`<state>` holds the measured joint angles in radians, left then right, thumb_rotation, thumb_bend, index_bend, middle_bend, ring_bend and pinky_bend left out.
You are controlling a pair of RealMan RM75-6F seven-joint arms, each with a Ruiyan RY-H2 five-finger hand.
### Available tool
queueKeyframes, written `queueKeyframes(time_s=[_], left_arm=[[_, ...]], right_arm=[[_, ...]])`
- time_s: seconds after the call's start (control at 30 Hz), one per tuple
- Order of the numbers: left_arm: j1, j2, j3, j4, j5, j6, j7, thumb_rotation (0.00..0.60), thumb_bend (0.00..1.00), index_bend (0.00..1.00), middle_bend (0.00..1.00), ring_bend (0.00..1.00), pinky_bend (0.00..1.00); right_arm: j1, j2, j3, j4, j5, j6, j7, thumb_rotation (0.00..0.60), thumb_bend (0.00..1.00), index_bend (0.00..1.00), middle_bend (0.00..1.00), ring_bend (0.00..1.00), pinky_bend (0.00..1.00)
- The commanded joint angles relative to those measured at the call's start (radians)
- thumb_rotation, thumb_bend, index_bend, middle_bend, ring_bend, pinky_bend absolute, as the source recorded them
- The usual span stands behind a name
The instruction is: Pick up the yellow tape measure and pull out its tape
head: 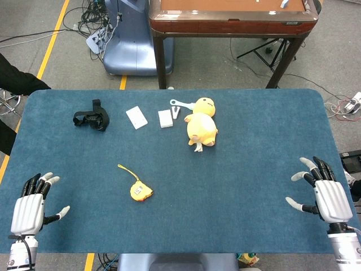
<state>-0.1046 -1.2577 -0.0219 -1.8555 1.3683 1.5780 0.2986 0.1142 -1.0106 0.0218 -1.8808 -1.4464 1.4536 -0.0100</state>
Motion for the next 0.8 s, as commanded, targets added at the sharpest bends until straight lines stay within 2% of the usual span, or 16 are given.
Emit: queueKeyframes(time_s=[0.03,0.2,0.37,0.6,0.8], left_arm=[[0.002,-0.002,0.006,-0.005,0.022,-0.004,-0.002,0.600,0.14,0.23,0.16,0.06,0.05],[-0.003,0.003,0.010,-0.002,0.050,-0.025,-0.011,0.600,0.14,0.24,0.16,0.06,0.05],[-0.050,0.023,0.002,0.015,0.079,-0.104,-0.040,0.600,0.14,0.24,0.16,0.06,0.05],[-0.186,0.036,-0.026,0.088,0.124,-0.304,-0.147,0.600,0.14,0.23,0.16,0.06,0.04],[-0.318,0.024,-0.036,0.132,0.121,-0.508,-0.133,0.600,0.14,0.16,0.14,0.02,0.03]], right_arm=[[-0.008,-0.010,0.003,0.015,-0.021,0.015,0.015,0.600,0.19,0.43,0.14,0.00,0.00],[-0.019,-0.009,-0.003,0.026,-0.057,0.030,0.052,0.600,0.18,0.42,0.14,0.00,0.00],[-0.024,0.013,0.004,0.012,-0.065,0.038,0.078,0.600,0.18,0.42,0.14,0.00,0.00],[-0.020,0.041,0.021,-0.023,-0.068,0.038,0.072,0.600,0.18,0.42,0.14,0.00,0.00],[-0.016,0.054,0.026,-0.045,-0.068,0.024,0.072,0.600,0.18,0.42,0.14,0.00,0.00]])
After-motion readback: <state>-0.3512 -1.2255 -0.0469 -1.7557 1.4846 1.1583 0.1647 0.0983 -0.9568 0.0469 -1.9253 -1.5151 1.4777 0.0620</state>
